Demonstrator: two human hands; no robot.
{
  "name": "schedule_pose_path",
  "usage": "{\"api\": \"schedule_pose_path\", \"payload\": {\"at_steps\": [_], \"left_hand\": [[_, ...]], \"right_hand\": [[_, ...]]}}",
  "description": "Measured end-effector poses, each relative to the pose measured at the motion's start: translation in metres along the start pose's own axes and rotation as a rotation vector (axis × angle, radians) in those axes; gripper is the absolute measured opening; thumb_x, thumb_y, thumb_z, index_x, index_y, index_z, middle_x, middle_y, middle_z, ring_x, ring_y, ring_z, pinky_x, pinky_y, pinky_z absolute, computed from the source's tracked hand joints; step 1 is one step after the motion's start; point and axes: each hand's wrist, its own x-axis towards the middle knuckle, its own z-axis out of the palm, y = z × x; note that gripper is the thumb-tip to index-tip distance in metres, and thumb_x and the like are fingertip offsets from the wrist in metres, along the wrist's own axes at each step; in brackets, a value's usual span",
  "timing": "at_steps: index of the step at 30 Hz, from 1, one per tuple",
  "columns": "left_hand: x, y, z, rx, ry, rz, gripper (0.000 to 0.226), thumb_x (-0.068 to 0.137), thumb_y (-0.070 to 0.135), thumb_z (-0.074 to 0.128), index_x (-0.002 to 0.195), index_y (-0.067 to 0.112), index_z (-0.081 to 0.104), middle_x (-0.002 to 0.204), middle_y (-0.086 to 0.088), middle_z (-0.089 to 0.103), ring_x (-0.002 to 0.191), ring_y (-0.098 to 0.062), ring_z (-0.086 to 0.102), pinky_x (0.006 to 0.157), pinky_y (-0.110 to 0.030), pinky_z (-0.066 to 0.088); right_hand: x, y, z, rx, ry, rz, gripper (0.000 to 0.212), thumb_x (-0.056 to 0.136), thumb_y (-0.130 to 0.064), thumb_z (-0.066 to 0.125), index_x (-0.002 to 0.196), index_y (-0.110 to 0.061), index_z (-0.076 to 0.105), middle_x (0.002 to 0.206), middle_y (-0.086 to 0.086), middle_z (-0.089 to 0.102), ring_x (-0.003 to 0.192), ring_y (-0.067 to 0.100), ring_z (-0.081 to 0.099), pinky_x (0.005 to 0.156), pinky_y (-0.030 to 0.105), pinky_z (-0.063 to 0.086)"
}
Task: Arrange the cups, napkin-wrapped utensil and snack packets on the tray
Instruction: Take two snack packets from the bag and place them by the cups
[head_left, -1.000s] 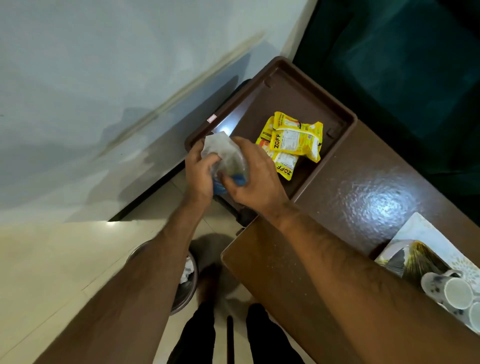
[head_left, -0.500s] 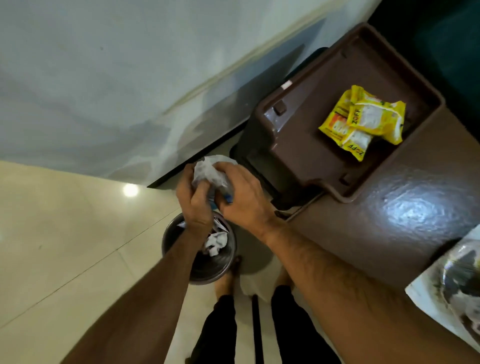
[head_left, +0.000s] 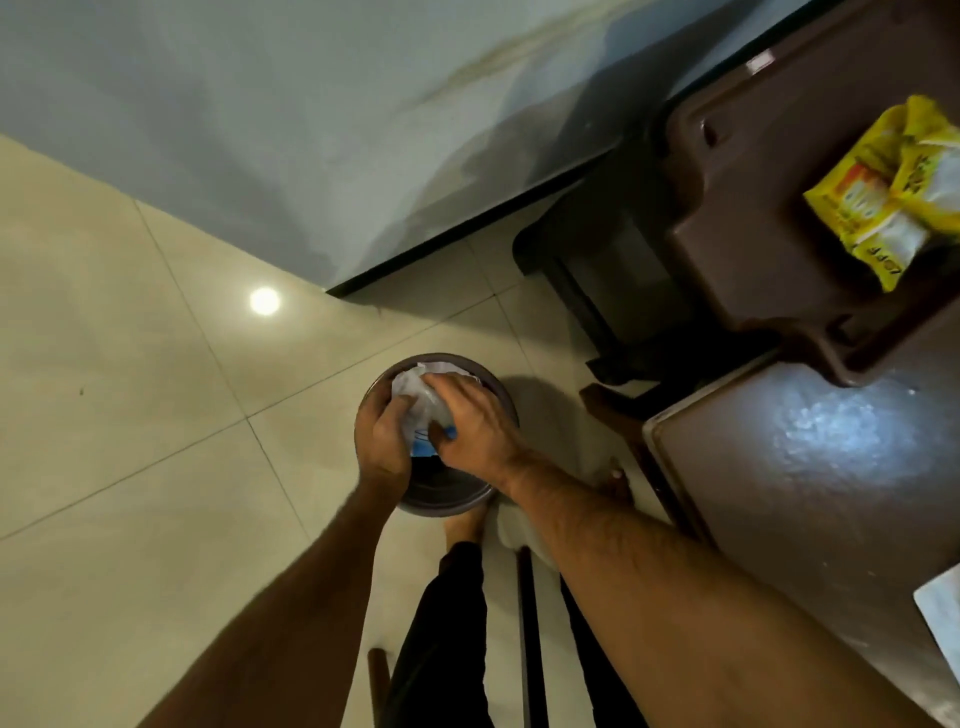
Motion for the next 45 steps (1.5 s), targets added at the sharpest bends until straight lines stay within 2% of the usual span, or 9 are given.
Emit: {"api": "schedule_pose_path", "payload": {"at_steps": [6, 11, 14, 17, 23, 32, 36, 39, 45], "left_hand": [[0.014, -0.042, -0.004, 0.104, -0.043, -0.198, 0.032, 0.103, 0.024, 0.057, 0.134, 0.016, 0.055, 0.112, 0.001, 0.069, 0.088, -0.005, 0.07, 0.067, -0.018, 0.054], [0.024, -0.072, 0.006, 0.634, -0.004, -0.272, 0.058, 0.099, 0.03, 0.057, 0.151, 0.016, 0.039, 0.148, -0.015, 0.041, 0.137, -0.035, 0.042, 0.115, -0.051, 0.041], [0.025, -0.085, 0.014, 0.715, -0.001, -0.318, 0.065, 0.095, 0.026, 0.061, 0.152, 0.013, 0.033, 0.155, -0.021, 0.026, 0.144, -0.042, 0.03, 0.122, -0.053, 0.031], [0.024, -0.097, 0.021, 0.714, -0.166, -0.378, 0.058, 0.102, 0.034, 0.054, 0.15, 0.006, 0.038, 0.151, -0.025, 0.044, 0.136, -0.043, 0.049, 0.114, -0.05, 0.043], [0.025, -0.09, 0.018, 0.769, -0.21, -0.441, 0.05, 0.099, 0.021, 0.051, 0.146, 0.006, 0.046, 0.144, -0.023, 0.056, 0.129, -0.041, 0.055, 0.11, -0.047, 0.047], [0.005, -0.015, 0.047, 1.099, -0.003, 0.144, 0.059, 0.104, 0.038, 0.045, 0.154, 0.011, 0.032, 0.157, -0.017, 0.04, 0.148, -0.034, 0.035, 0.126, -0.051, 0.025], [-0.006, 0.032, 0.069, 1.123, -0.017, 0.395, 0.065, 0.101, 0.041, 0.044, 0.156, 0.011, 0.03, 0.161, -0.015, 0.033, 0.151, -0.031, 0.029, 0.128, -0.049, 0.02], [-0.018, 0.074, 0.093, 1.131, -0.008, 0.619, 0.064, 0.099, 0.041, 0.036, 0.154, 0.009, 0.033, 0.158, -0.015, 0.037, 0.148, -0.031, 0.035, 0.126, -0.05, 0.025], [-0.045, 0.15, 0.155, 1.141, -0.003, 0.982, 0.057, 0.098, 0.036, 0.039, 0.143, 0.003, 0.051, 0.145, -0.018, 0.056, 0.137, -0.032, 0.053, 0.12, -0.049, 0.038]], "right_hand": [[0.007, 0.025, 0.029, -0.177, -0.148, -0.004, 0.072, 0.081, -0.015, 0.08, 0.143, -0.023, 0.045, 0.147, 0.01, 0.032, 0.136, 0.031, 0.042, 0.108, 0.046, 0.051], [0.012, 0.033, 0.044, -0.544, -0.228, 0.121, 0.073, 0.08, -0.028, 0.08, 0.142, -0.018, 0.042, 0.137, 0.013, 0.058, 0.133, 0.034, 0.046, 0.108, 0.049, 0.045], [0.013, 0.042, 0.064, -0.397, -0.347, 0.26, 0.078, 0.086, -0.024, 0.077, 0.148, -0.015, 0.031, 0.128, 0.018, 0.063, 0.115, 0.035, 0.064, 0.09, 0.043, 0.057], [0.01, 0.05, 0.074, -0.212, -0.614, 0.401, 0.089, 0.092, -0.029, 0.071, 0.16, -0.015, 0.015, 0.152, 0.021, 0.045, 0.137, 0.04, 0.047, 0.112, 0.049, 0.044], [0.008, 0.051, 0.062, -0.21, -0.549, 0.397, 0.043, 0.097, -0.026, 0.064, 0.134, -0.008, 0.053, 0.135, 0.018, 0.061, 0.126, 0.037, 0.057, 0.105, 0.046, 0.049], [0.011, 0.017, -0.013, -0.364, -0.189, 0.147, 0.077, 0.086, -0.036, 0.077, 0.149, -0.012, 0.039, 0.152, 0.013, 0.043, 0.14, 0.028, 0.04, 0.118, 0.04, 0.039], [0.003, 0.002, -0.072, -0.388, 0.055, 0.06, 0.078, 0.082, -0.03, 0.079, 0.147, -0.006, 0.041, 0.144, 0.015, 0.046, 0.129, 0.026, 0.047, 0.106, 0.038, 0.051], [-0.002, -0.006, -0.118, -0.446, 0.245, -0.04, 0.066, 0.079, -0.024, 0.078, 0.136, -0.002, 0.054, 0.134, 0.017, 0.057, 0.119, 0.026, 0.058, 0.094, 0.038, 0.058], [-0.02, -0.008, -0.216, -0.462, 0.404, -0.064, 0.075, 0.082, -0.025, 0.077, 0.146, -0.003, 0.044, 0.14, 0.015, 0.053, 0.126, 0.028, 0.049, 0.111, 0.036, 0.046]]}}
